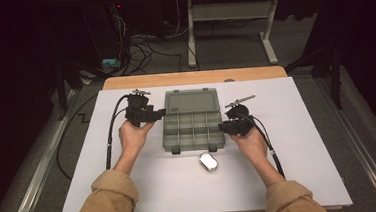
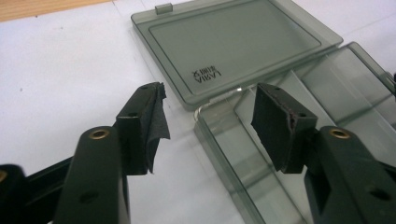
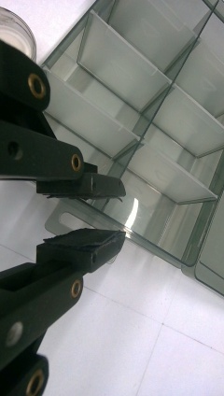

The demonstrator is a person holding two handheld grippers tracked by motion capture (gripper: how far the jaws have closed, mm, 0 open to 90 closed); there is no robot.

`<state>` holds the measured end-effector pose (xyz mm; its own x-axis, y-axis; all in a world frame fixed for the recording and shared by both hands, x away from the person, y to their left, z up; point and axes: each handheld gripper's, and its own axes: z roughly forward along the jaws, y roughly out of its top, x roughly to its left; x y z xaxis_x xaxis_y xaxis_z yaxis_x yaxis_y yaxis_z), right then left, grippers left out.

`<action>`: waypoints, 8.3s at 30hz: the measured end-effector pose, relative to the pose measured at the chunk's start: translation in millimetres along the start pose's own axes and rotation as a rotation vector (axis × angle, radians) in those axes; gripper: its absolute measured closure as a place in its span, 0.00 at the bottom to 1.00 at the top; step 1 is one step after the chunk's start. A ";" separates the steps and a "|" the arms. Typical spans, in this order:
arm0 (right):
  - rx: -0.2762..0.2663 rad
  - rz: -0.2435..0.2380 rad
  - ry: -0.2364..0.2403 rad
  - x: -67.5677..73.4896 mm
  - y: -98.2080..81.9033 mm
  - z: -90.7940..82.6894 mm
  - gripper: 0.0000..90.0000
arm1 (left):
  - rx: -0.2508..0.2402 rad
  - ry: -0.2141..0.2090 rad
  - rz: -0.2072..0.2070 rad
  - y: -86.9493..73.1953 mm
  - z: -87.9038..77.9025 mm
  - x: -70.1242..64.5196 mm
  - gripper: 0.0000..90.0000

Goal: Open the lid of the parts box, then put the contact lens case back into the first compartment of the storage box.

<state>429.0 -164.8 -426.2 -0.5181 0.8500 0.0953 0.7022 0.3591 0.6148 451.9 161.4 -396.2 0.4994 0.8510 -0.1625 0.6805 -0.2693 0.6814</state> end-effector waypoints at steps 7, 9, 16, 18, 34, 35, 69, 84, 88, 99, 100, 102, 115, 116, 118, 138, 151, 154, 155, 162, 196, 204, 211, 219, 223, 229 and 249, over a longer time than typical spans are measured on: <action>0.003 -0.004 0.000 -0.2 0.2 -0.1 0.82 | -0.012 0.030 0.054 -12.5 -11.0 -1.7 0.46; 0.005 -0.005 0.000 -0.1 0.3 -0.1 0.82 | -0.029 0.028 0.050 -15.8 -13.8 -0.9 0.46; -0.003 0.003 -0.001 0.2 -0.8 -0.1 0.82 | -0.051 0.025 0.077 -27.4 -21.7 -4.3 0.45; -0.004 -0.003 -0.003 0.5 -0.8 -0.1 0.82 | -0.055 0.030 0.082 -30.9 -23.8 -5.0 0.45; -0.064 0.002 0.084 -4.0 -3.3 -17.9 0.74 | -0.106 -0.013 0.084 -70.2 -45.2 -3.9 0.43; -0.071 -0.001 0.087 -4.3 -4.1 -20.4 0.74 | -0.111 -0.016 0.081 -72.9 -46.8 -3.3 0.43; -0.286 -0.060 0.079 -33.5 -78.8 -93.4 0.49 | -0.260 0.023 0.010 -154.2 -92.6 1.4 0.38; -0.392 -0.038 0.047 -48.4 -128.0 -117.9 0.49 | -0.313 0.030 -0.017 -175.3 -97.7 6.2 0.37; -0.426 -0.008 0.035 -55.8 -147.7 -123.0 0.48 | -0.305 0.036 -0.005 -180.3 -96.9 5.4 0.37; -0.504 -0.010 0.005 -66.7 -186.7 -126.4 0.42 | -0.335 0.027 -0.014 -190.1 -102.7 8.0 0.38; -0.509 -0.008 0.002 -66.8 -189.1 -126.5 0.41 | -0.337 0.021 -0.021 -191.5 -103.0 9.5 0.38; -0.518 -0.008 -0.015 -67.6 -193.6 -126.0 0.38 | -0.341 0.010 -0.039 -193.4 -103.1 12.4 0.38; -0.545 -0.011 -0.021 -64.1 -199.2 -127.1 0.42 | -0.343 -0.017 -0.052 -192.4 -102.1 13.0 0.38; -0.541 -0.012 -0.019 -64.1 -199.2 -127.2 0.42 | -0.340 -0.017 -0.053 -192.4 -101.9 12.7 0.38; -0.550 -0.012 -0.016 -63.5 -199.1 -127.6 0.42 | -0.343 -0.019 -0.052 -192.3 -101.3 11.6 0.38; -0.544 -0.014 -0.005 -62.2 -201.6 -128.9 0.37 | -0.308 -0.023 0.048 -177.7 -86.3 -21.8 0.40; -0.530 -0.040 -0.009 -61.9 -199.5 -125.9 0.37 | -0.293 -0.090 0.057 -170.2 -73.5 -36.3 0.42; -0.531 -0.042 -0.008 -61.6 -199.9 -126.1 0.37 | -0.288 -0.095 0.070 -168.0 -70.4 -40.4 0.42; -0.531 -0.039 -0.007 -61.6 -200.1 -126.2 0.37 | -0.286 -0.095 0.073 -167.2 -69.5 -41.8 0.42; -0.535 -0.036 -0.008 -62.5 -200.2 -126.3 0.37 | -0.268 -0.117 0.084 -162.2 -64.6 -50.1 0.42; -0.535 -0.028 -0.005 -64.5 -201.7 -127.0 0.37 | 0.052 -0.172 0.297 -102.8 -6.8 -133.2 0.38; -0.533 -0.027 -0.001 -64.8 -201.3 -126.2 0.37 | 0.126 -0.183 0.327 -85.7 7.6 -148.0 0.37; -0.530 -0.026 0.002 -64.5 -201.6 -126.4 0.36 | 0.173 -0.187 0.350 -74.8 18.3 -156.9 0.36; -0.527 -0.036 0.005 -64.4 -201.0 -125.7 0.36 | 0.214 -0.189 0.368 -66.4 27.8 -163.9 0.34; -0.527 -0.036 0.005 -64.6 -201.1 -125.7 0.36 | 0.223 -0.185 0.381 -65.0 31.9 -166.1 0.34; -0.525 -0.036 0.008 -64.5 -200.9 -125.5 0.36 | 0.237 -0.190 0.383 -62.9 38.4 -168.8 0.34; -0.518 -0.040 0.014 -64.2 -200.7 -124.9 0.36 | 0.285 -0.169 0.411 -65.0 51.0 -175.8 0.28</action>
<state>260.3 -339.6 -457.9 -0.5489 0.8328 0.0717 0.3491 0.1505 0.9249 347.2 6.3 -448.3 0.8191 0.5713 -0.0518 0.5177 -0.6972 0.4958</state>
